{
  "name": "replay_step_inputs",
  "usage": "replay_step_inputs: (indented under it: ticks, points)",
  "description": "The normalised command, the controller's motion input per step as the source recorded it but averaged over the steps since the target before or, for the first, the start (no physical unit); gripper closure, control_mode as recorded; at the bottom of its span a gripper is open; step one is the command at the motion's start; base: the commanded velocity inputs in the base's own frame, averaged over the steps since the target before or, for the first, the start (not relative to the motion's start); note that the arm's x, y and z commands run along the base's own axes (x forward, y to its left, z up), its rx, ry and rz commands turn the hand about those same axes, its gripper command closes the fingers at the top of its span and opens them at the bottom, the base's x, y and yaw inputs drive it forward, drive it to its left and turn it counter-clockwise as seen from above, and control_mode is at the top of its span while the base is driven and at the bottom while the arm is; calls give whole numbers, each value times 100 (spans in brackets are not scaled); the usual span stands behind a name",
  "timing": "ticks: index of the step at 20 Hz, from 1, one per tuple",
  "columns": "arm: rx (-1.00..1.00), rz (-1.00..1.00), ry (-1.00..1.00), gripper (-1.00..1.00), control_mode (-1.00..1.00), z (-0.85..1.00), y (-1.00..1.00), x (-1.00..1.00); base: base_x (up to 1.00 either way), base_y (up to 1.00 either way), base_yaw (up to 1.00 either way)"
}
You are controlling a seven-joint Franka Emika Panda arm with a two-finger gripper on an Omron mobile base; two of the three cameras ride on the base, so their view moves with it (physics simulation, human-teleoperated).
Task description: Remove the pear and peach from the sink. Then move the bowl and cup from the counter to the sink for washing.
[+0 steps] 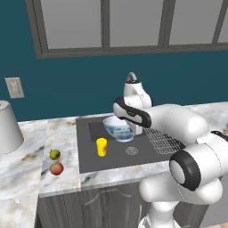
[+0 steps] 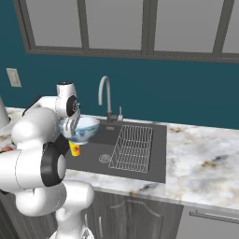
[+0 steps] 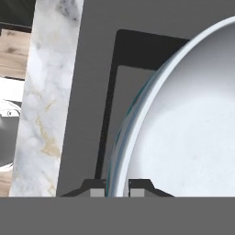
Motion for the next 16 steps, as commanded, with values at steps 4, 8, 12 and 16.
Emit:
replay_step_inputs:
  ticks: [4, 8, 12, 16]
  points:
    - [-6, -3, 0, 100, -100, -16, 0, 11, 0, 0, 0]
    - [-7, -2, 0, 100, -100, -17, 0, 8, 0, 0, 0]
    - [-4, -1, 0, 100, -100, -17, 0, 7, 0, 0, 0]
    - [-1, -1, 0, 100, -100, -15, 0, 5, 0, 0, 0]
